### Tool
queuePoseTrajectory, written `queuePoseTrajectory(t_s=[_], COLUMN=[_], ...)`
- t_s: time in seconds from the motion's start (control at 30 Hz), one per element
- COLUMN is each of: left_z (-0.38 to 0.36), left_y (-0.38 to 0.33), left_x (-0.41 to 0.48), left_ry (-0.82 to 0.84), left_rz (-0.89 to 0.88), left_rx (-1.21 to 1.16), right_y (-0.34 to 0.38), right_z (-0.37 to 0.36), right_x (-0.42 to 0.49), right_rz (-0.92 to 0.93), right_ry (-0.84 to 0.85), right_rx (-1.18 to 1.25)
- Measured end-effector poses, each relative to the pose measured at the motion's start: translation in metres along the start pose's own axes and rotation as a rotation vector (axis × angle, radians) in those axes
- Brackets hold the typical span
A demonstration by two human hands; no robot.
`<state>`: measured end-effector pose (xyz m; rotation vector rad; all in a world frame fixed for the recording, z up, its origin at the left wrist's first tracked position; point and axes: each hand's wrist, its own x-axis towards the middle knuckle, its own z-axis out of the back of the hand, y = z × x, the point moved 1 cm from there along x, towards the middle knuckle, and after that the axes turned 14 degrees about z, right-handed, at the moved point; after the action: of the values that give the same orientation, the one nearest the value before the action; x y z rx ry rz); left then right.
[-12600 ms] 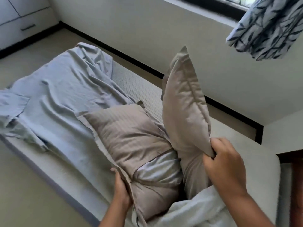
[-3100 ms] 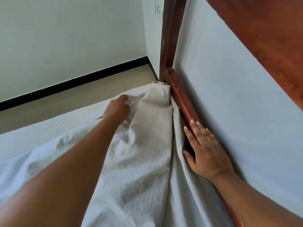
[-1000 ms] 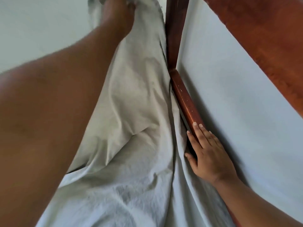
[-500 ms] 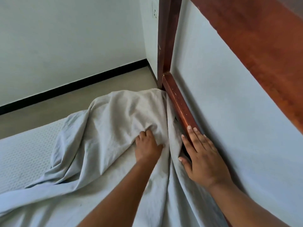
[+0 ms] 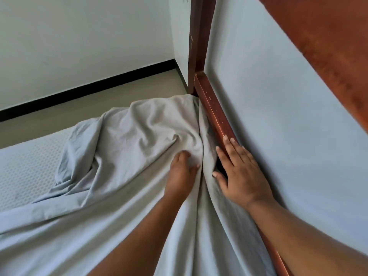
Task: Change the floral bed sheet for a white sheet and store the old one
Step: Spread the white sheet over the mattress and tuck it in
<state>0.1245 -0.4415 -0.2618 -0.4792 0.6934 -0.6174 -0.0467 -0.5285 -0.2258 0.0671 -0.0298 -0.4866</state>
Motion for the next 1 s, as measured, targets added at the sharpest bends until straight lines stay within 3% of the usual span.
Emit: queuePoseTrajectory(t_s=[0.17, 0.3, 0.43, 0.6, 0.7, 0.83, 1.0], left_z=[-0.057, -0.094, -0.111, -0.107, -0.109, -0.114, -0.113], left_y=[0.043, 0.073, 0.103, 0.103, 0.104, 0.115, 0.104], left_x=[-0.128, -0.218, -0.310, -0.314, -0.312, -0.311, -0.327], left_ry=[-0.096, 0.160, 0.360, 0.545, 0.536, 0.516, 0.523], left_rz=[-0.136, -0.133, -0.010, 0.043, 0.020, -0.052, -0.167], left_rx=[0.163, 0.420, 0.525, 0.563, 0.582, 0.662, 0.842], right_y=[0.002, -0.002, 0.007, 0.013, 0.058, 0.151, 0.235], right_z=[0.000, 0.004, 0.004, 0.011, 0.009, -0.006, -0.031], right_x=[-0.006, 0.007, -0.014, -0.020, -0.073, -0.239, -0.440], right_rz=[0.000, 0.025, 0.026, -0.009, -0.202, -0.464, -1.181], right_ry=[0.033, 0.034, 0.047, 0.108, 0.007, -0.184, -0.073], right_rx=[-0.001, -0.008, -0.051, 0.015, 0.117, 0.272, 0.389])
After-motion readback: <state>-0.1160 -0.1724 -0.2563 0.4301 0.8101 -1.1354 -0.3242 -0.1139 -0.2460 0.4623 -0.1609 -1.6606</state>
